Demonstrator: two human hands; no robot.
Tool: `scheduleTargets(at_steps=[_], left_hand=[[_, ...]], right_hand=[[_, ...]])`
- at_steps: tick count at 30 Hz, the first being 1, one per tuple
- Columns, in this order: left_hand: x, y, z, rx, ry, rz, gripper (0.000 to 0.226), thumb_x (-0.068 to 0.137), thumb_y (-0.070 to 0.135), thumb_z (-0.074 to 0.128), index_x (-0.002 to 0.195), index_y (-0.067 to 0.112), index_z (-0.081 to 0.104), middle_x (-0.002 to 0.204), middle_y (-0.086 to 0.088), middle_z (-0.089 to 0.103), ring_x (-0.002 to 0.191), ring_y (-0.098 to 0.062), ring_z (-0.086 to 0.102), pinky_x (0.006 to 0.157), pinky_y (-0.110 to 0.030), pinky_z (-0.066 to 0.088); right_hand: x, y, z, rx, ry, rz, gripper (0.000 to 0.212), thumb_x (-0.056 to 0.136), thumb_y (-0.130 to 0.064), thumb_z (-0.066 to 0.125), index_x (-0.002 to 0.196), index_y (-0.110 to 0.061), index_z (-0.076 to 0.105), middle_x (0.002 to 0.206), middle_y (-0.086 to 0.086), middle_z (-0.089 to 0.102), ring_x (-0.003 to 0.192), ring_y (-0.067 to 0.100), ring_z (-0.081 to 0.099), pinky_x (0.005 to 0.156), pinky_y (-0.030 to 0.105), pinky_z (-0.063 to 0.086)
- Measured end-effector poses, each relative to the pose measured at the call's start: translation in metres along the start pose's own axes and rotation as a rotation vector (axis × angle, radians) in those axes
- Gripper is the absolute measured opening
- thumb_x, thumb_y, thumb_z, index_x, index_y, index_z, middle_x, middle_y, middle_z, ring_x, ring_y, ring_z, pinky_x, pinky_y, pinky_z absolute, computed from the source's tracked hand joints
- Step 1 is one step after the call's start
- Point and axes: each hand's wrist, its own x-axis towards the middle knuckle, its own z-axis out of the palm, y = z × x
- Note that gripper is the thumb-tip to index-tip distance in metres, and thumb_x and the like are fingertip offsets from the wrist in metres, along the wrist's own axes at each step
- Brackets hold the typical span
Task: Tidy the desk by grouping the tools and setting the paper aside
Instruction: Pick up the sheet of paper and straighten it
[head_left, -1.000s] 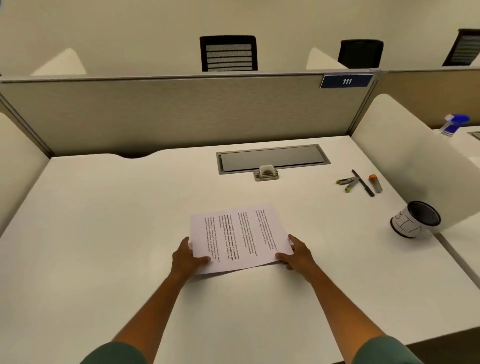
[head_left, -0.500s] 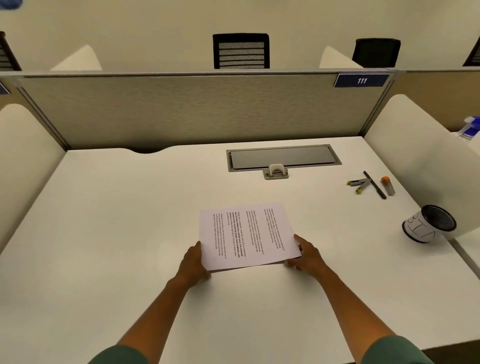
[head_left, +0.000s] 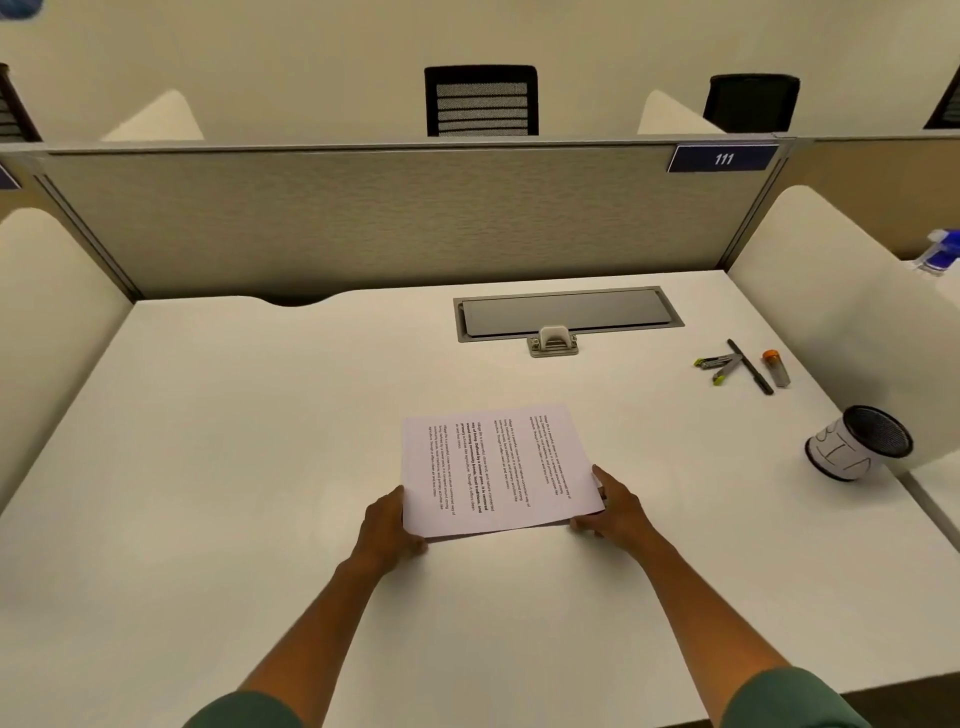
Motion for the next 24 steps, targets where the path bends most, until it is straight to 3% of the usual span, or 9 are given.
scheduleTargets(at_steps=[3,7,9,12,16,19,24], left_hand=[[0.001,-0.002,0.001,-0.021,0.011,-0.008,0.044,0.056,0.004,0.080,0.093,0.011,0.058,0.094,-0.002,0.066,0.084,-0.023,0.062,0.069,-0.034,0.056],[0.000,-0.003,0.002,-0.095,0.027,-0.014,0.039,0.052,0.008,0.070,0.090,0.009,0.062,0.087,-0.002,0.069,0.077,-0.022,0.065,0.067,-0.038,0.057],[-0.001,-0.003,0.002,-0.105,0.020,-0.010,0.038,0.054,0.006,0.071,0.091,0.009,0.062,0.087,-0.002,0.069,0.075,-0.020,0.064,0.062,-0.032,0.056],[-0.003,-0.002,0.000,-0.077,0.011,0.007,0.041,0.059,0.002,0.077,0.096,0.011,0.060,0.090,0.001,0.067,0.078,-0.018,0.063,0.057,-0.019,0.049],[-0.005,0.002,-0.002,-0.063,0.026,0.025,0.038,0.062,0.001,0.077,0.094,0.013,0.058,0.081,0.009,0.063,0.072,-0.012,0.060,0.056,-0.014,0.045],[-0.008,0.008,-0.003,-0.096,0.039,0.005,0.033,0.068,-0.006,0.071,0.079,0.020,0.054,0.074,0.010,0.060,0.064,-0.004,0.056,0.049,-0.010,0.043],[-0.006,0.005,-0.005,-0.087,0.049,-0.020,0.031,0.065,-0.006,0.073,0.077,0.016,0.055,0.074,0.007,0.060,0.066,-0.010,0.055,0.049,-0.010,0.038]], right_hand=[[0.000,-0.001,-0.001,-0.034,0.000,-0.025,0.079,0.065,-0.005,0.082,0.135,-0.015,0.047,0.094,-0.006,0.057,0.091,0.025,0.058,0.061,0.033,0.057],[-0.002,-0.001,0.001,-0.022,0.011,-0.020,0.084,0.066,-0.004,0.082,0.140,-0.013,0.043,0.103,-0.001,0.055,0.098,0.026,0.056,0.059,0.028,0.053],[-0.002,0.000,0.003,-0.019,0.023,-0.023,0.088,0.065,-0.006,0.083,0.142,-0.015,0.041,0.106,-0.001,0.056,0.101,0.026,0.056,0.061,0.027,0.053],[-0.002,0.000,0.003,-0.040,0.031,-0.031,0.081,0.066,-0.006,0.082,0.138,-0.013,0.045,0.093,-0.012,0.056,0.095,0.023,0.057,0.066,0.031,0.054],[-0.004,-0.003,0.003,-0.069,0.028,-0.044,0.075,0.067,-0.008,0.082,0.133,-0.013,0.049,0.088,-0.016,0.056,0.091,0.022,0.058,0.078,0.039,0.055],[-0.004,-0.003,0.003,-0.074,0.035,-0.051,0.074,0.066,-0.010,0.083,0.132,-0.013,0.050,0.088,-0.018,0.056,0.093,0.022,0.059,0.082,0.042,0.055],[-0.005,-0.003,0.005,-0.073,0.041,-0.055,0.075,0.066,-0.010,0.083,0.133,-0.012,0.049,0.089,-0.018,0.054,0.095,0.021,0.056,0.085,0.039,0.053]])
